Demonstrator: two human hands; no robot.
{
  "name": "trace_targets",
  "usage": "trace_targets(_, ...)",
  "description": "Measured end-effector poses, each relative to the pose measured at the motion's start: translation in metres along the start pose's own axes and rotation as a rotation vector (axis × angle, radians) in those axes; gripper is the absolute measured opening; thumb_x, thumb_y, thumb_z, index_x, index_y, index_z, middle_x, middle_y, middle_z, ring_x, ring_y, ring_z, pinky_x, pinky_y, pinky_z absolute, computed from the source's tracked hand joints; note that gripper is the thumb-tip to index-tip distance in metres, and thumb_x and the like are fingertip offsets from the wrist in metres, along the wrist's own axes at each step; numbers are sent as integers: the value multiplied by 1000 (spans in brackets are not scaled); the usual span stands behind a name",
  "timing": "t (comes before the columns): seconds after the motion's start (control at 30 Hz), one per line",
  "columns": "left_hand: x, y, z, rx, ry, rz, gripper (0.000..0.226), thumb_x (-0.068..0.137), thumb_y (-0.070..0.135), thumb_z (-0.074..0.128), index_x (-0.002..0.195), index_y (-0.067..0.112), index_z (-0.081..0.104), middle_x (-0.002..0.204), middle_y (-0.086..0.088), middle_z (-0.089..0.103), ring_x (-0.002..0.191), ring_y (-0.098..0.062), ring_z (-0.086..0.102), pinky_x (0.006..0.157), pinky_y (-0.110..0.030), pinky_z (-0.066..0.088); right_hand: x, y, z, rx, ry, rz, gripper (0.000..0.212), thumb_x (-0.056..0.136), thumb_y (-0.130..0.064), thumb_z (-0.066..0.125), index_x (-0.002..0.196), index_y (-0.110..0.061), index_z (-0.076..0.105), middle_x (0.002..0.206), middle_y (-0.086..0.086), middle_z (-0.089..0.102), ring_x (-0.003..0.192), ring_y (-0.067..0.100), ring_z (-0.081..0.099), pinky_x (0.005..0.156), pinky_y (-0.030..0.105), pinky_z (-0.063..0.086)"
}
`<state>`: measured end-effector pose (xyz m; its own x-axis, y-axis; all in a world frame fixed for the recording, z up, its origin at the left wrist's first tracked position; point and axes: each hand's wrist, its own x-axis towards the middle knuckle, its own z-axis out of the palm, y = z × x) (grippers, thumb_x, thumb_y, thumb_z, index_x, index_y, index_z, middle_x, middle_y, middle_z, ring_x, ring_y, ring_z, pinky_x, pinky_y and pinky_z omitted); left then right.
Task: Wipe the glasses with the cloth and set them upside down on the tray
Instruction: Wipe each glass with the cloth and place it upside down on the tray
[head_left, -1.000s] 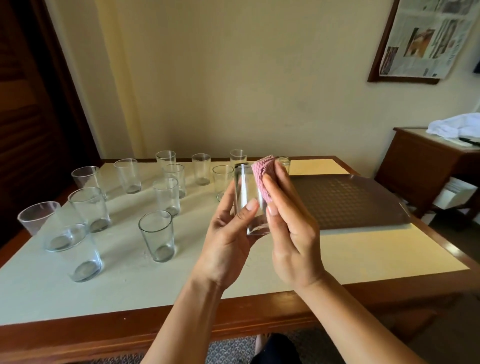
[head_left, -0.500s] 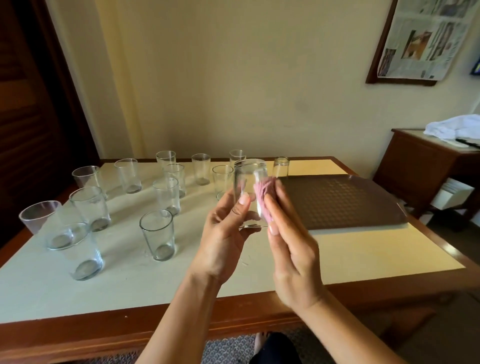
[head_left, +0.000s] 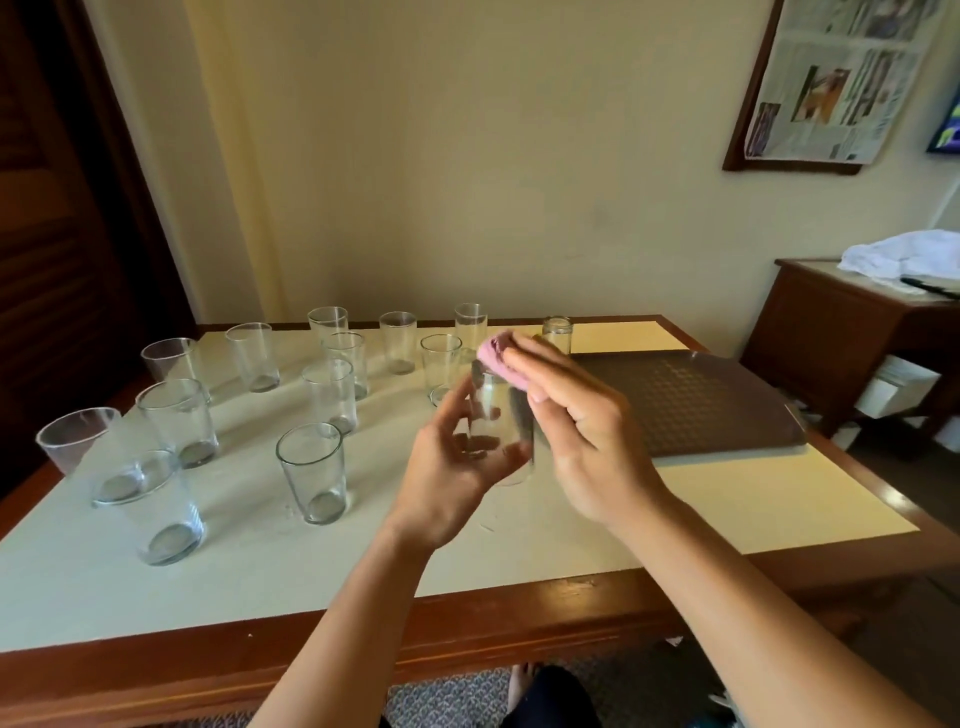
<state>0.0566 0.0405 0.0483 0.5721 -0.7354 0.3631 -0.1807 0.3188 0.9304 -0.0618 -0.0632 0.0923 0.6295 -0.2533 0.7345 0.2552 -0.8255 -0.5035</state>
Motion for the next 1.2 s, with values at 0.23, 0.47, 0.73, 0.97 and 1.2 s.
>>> trace_targets(0.23,-11,-26,0,376,-16,73,82,83,19,89,151,33,45,113,39,56,106,-1,60,87,-15,49,-5,0,-14,-170,-171,166,43,106,-2,46,145,-15,57,153,-5,51,144,4,41,121,33,35)
trace_targets(0.47,-14,-37,-1,368,48,120,85,83,19,89,155,31,44,136,10,61,115,-8,61,98,-22,52,-28,-2,-16,-230,-182,70,49,103,2,50,146,-20,54,154,-5,50,146,7,41,121,34,36)
trace_targets(0.73,-15,-47,1,289,77,82,85,83,17,89,153,35,45,132,11,63,113,-10,62,102,-32,53,-34,-2,-10,-223,-184,91,48,102,2,50,145,-19,56,153,-5,52,146,6,40,122,30,34)
trace_targets(0.97,-17,-52,11,278,44,69,86,83,17,89,156,22,44,119,12,59,103,-6,58,93,-21,49,-23,2,-8,-248,-158,137,47,104,1,48,144,-20,57,151,-5,53,145,7,42,121,28,33)
trace_targets(1.2,-20,-54,11,210,50,12,87,80,24,91,151,40,44,121,11,59,104,-7,59,103,-42,54,-22,12,-24,-291,-154,194,42,103,3,48,139,-13,62,145,-4,58,135,8,51,117,29,41)
